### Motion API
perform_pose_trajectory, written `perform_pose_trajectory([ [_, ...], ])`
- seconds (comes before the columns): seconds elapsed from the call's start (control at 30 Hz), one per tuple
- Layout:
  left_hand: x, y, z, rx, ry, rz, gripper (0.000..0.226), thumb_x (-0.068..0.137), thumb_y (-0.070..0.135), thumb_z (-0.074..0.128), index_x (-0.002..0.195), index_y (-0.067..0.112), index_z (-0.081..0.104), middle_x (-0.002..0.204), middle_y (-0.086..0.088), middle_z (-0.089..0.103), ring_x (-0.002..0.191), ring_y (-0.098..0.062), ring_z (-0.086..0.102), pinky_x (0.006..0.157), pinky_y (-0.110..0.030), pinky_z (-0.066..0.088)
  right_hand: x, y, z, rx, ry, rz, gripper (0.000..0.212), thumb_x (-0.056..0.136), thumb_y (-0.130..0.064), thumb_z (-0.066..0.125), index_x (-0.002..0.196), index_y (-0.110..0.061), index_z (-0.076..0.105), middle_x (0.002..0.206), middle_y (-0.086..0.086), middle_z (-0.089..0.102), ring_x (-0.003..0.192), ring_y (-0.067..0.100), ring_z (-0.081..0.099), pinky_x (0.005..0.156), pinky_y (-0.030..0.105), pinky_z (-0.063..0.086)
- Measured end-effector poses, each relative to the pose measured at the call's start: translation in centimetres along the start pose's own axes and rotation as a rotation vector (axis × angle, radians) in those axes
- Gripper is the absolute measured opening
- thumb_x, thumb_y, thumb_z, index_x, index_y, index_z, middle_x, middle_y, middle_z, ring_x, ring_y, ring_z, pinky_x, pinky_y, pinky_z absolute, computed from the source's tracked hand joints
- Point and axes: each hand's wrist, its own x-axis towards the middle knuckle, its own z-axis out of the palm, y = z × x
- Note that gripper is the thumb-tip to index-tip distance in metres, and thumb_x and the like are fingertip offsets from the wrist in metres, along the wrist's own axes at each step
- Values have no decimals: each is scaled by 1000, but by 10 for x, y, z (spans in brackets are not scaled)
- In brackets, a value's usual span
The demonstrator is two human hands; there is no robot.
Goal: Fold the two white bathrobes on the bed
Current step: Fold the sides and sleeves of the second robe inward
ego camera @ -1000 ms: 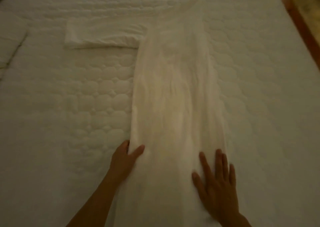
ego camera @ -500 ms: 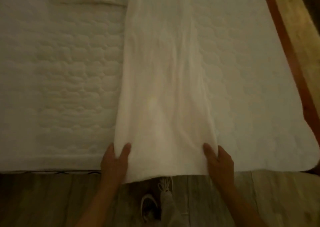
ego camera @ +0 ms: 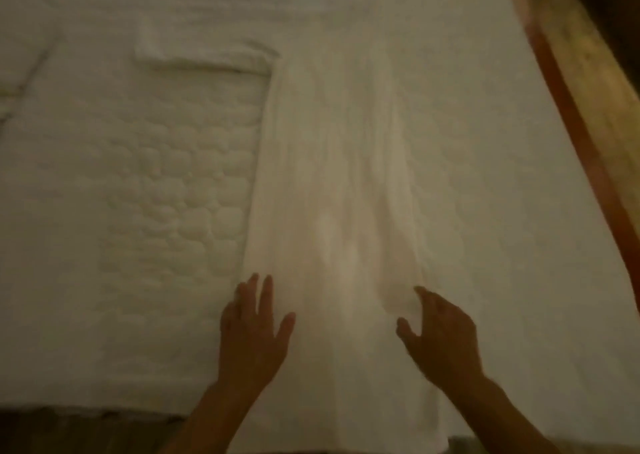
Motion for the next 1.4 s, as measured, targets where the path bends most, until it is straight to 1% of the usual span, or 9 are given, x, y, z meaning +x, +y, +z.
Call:
perform_pose_trajectory([
  [0.1, 90, 35, 4, 80, 1, 147, 67, 97, 55, 30, 148, 14, 46, 153, -12, 46, 140, -34, 45, 109, -54, 41, 63, -49, -4, 84, 16, -164, 75, 94, -61, 28, 160, -28, 17, 167, 12, 13, 154, 30, 16, 125, 46, 14],
  [0.17, 150, 57, 8, 148, 17, 208, 65, 99, 52, 28, 147, 14, 48, 153, -12, 46, 140, -34, 45, 109, -56, 40, 116, -75, -5, 79, 56, -268, 73, 97, -65, 20, 160, -34, 0, 167, 8, -11, 155, 28, -9, 124, 45, -2],
  [0.23, 213, 72, 16, 184, -2, 226, 64, 100, 52, 28, 148, 14, 47, 154, -13, 44, 141, -35, 43, 110, -58, 39, 180, -94, -5, 67, 78, -315, 70, 98, -66, 14, 159, -38, -8, 165, 8, -20, 153, 27, -18, 123, 45, -8],
  [0.37, 333, 76, 29, 222, -2, 228, 68, 98, 59, 26, 149, 19, 46, 156, -12, 41, 143, -35, 40, 114, -59, 27, 306, -119, -10, 3, 136, -337, 69, 97, -72, 13, 158, -43, 1, 168, 12, -4, 156, 29, -5, 123, 48, -7],
  [0.5, 435, 72, 31, 260, 27, 236, 70, 95, 68, 24, 152, 31, 39, 160, -8, 36, 146, -34, 35, 114, -56, 16, 414, -129, -23, -55, 157, -349, 72, 91, -82, 13, 154, -53, -7, 168, 9, -14, 154, 25, -16, 121, 50, -15],
  [0.73, 593, 77, 10, 226, 40, 279, 69, 90, 79, 14, 151, 56, -10, 167, 1, -13, 154, -24, -13, 121, -46, -9, 578, -164, -66, -63, 257, -296, 78, 84, -87, 15, 153, -56, -6, 168, 12, -14, 155, 31, -12, 124, 50, -8],
  [1.1, 821, 84, 2, 252, -46, 254, 69, 81, 87, 10, 143, 68, -13, 165, 10, -21, 153, -32, -15, 118, -61, -9, 798, -208, -111, -72, 248, -194, 91, 74, -97, 13, 153, -55, -4, 167, 14, -17, 154, 32, -16, 123, 53, -9],
  [1.3, 860, 73, -5, 212, 8, 317, 72, 78, 85, 2, 145, 63, -11, 167, 13, -9, 155, -22, -5, 121, -58, -3, 830, -215, -124, -100, 212, -178, 95, 71, -98, 13, 153, -54, -7, 166, 14, -20, 154, 31, -17, 123, 56, -8],
  [1.4, 860, 79, -4, 312, 22, 313, 68, 83, 83, 3, 145, 62, -16, 167, 10, -11, 155, -25, -5, 117, -66, -4, 826, -217, -133, -136, 170, -173, 97, 71, -98, 15, 154, -52, -8, 165, 16, -21, 153, 33, -19, 122, 57, -9],
])
